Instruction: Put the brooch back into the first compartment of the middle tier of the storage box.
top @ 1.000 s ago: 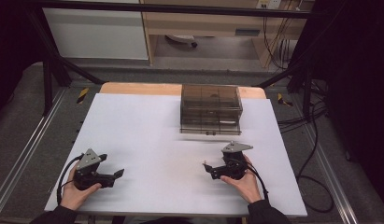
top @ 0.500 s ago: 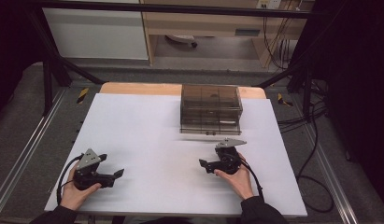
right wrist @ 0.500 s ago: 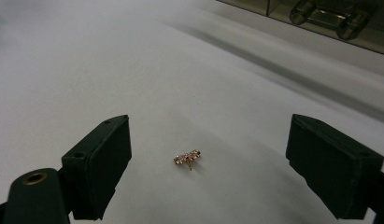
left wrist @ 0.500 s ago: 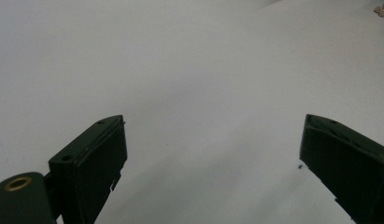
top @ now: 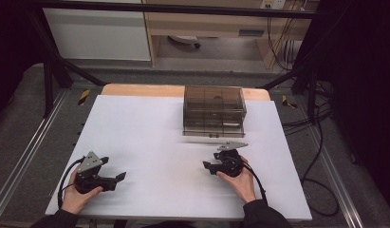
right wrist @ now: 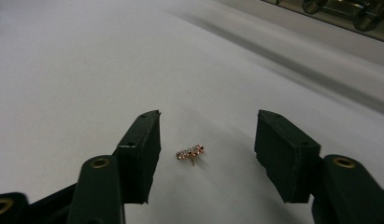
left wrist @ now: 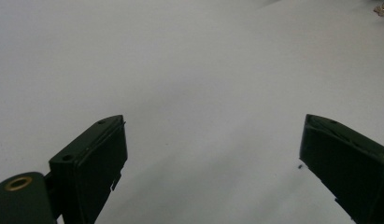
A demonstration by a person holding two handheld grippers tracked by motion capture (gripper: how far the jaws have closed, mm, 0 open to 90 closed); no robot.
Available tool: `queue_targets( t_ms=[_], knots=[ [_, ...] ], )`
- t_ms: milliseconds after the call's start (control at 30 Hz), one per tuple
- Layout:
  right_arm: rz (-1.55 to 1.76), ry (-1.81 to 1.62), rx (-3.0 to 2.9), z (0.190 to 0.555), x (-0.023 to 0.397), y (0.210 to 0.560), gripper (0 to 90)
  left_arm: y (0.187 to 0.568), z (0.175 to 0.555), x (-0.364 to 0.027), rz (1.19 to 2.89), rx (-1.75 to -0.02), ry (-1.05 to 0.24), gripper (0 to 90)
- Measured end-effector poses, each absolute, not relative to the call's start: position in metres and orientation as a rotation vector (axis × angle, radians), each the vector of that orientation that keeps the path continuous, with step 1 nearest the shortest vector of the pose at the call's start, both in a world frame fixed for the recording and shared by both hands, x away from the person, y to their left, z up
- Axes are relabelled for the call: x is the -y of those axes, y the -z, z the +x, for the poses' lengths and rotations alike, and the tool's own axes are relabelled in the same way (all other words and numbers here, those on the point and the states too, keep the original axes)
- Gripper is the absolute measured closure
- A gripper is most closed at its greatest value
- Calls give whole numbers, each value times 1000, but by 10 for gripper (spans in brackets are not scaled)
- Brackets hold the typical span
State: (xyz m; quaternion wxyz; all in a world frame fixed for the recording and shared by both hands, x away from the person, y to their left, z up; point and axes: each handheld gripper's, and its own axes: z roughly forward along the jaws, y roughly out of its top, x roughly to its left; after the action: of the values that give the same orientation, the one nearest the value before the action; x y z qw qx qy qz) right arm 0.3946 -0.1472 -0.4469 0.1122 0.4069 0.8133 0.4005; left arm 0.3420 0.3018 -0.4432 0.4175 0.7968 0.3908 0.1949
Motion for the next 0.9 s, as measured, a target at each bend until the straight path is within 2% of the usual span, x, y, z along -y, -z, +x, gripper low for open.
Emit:
queue_targets(
  t_ms=[333, 900],
  knots=[
    [1202, -1152, -2428, 395, 143, 449, 553, 443, 342, -302, 1998, -980, -489, 72],
    [1203, -1141, -2444, 394, 143, 451, 661, 443, 342, -302, 1997, -981, -489, 72]
  ],
)
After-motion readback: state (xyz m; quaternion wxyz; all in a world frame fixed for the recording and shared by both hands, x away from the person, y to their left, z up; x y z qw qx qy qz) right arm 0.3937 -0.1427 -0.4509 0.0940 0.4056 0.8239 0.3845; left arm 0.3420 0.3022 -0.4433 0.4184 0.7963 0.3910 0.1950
